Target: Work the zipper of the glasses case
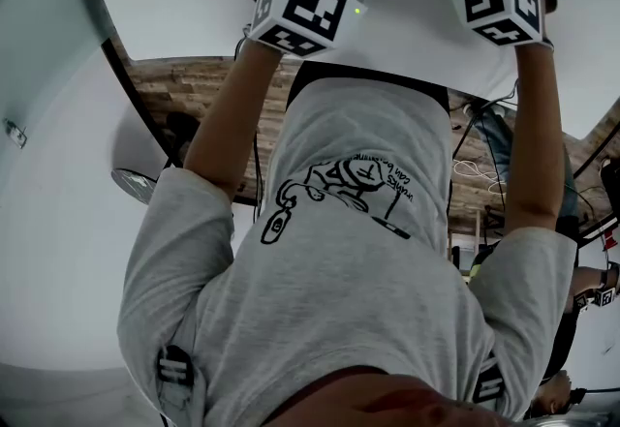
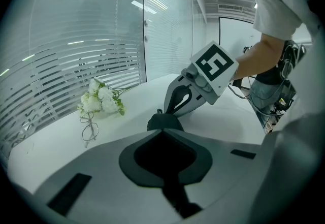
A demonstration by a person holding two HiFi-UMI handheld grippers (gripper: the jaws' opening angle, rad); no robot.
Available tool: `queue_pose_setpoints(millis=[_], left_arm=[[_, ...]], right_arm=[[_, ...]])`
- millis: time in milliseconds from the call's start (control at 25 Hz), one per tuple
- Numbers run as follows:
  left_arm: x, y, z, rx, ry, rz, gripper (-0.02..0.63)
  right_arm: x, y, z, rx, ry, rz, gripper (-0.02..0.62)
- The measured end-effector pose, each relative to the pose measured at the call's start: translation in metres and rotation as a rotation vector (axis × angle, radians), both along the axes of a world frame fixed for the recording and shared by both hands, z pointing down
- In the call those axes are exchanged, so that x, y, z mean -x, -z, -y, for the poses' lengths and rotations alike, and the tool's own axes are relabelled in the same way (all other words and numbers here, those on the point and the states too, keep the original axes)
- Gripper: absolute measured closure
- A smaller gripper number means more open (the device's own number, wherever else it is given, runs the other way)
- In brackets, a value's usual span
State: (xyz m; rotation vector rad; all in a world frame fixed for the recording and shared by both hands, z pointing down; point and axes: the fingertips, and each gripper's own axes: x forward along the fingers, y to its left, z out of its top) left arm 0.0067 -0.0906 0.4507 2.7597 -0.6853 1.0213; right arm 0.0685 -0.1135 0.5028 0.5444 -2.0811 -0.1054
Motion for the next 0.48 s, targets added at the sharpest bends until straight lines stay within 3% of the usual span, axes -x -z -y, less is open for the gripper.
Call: queue_pose_setpoints(millis=[480], left_arm=[[-0.002, -0.005, 0.002, -0.019, 0.010, 0.007, 0.584]], right_arm=[[-0.002, -0.007, -0.020, 0.068, 0.028, -0.004, 0.592]])
